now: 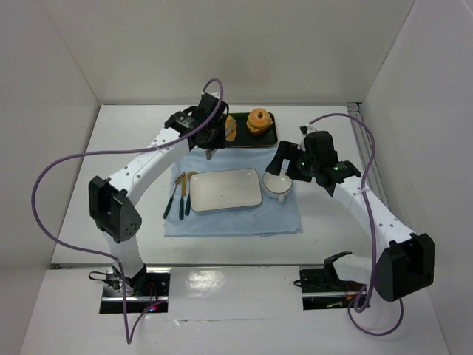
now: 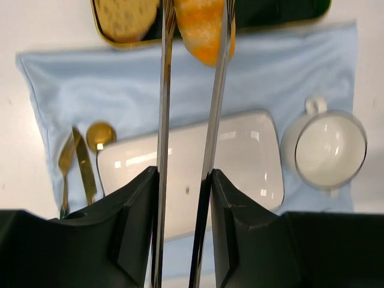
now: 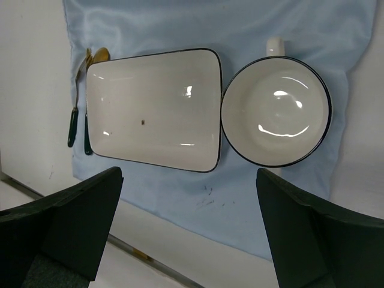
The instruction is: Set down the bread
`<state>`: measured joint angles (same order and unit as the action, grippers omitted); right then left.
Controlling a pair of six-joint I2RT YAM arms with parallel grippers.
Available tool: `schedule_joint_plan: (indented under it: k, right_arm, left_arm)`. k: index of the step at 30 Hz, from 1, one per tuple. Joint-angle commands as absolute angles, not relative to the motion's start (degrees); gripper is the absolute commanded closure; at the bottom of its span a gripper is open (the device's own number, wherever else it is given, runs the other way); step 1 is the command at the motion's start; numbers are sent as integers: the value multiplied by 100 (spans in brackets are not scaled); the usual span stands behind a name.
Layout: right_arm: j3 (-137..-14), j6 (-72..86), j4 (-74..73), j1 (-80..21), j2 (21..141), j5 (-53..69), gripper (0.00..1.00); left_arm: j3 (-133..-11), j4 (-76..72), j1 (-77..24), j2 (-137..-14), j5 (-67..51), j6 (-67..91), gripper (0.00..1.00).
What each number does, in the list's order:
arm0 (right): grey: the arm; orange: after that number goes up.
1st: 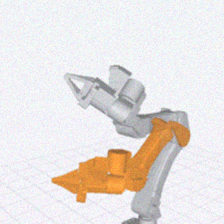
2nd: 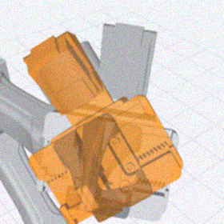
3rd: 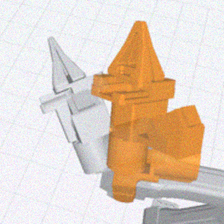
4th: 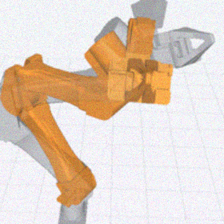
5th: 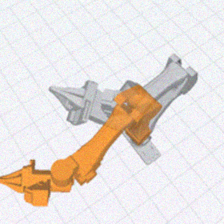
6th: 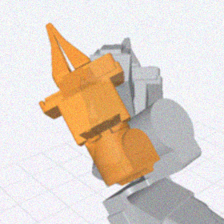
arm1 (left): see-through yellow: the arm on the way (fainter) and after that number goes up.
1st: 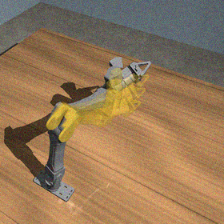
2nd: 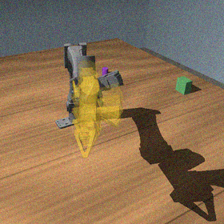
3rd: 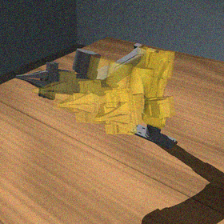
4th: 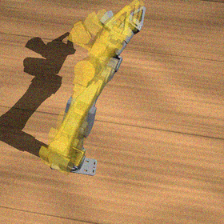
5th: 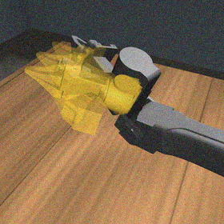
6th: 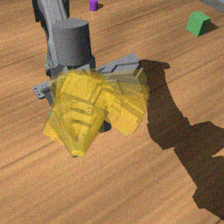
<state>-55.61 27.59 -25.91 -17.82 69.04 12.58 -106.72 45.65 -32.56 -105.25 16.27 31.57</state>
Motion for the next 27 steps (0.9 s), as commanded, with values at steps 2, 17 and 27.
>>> schedule_joint_plan:
  k: [2, 17, 27]
  right_arm:
    - [-5897, 2821, -2092, -1644, 6996, 1178, 1]
    - [-6398, 2927, -1731, -1591, 7506, 1406, 1]
    - [-6275, 2927, -1960, -1591, 7129, 1459, 1]
  left_arm:
    - [-10012, 4754, -3682, -9608, 1696, 3313, 54]
    - [-8227, 5687, -5158, -7709, 2171, 4342, 54]
    - [-7234, 5362, -5458, -7708, 2435, 4676, 54]
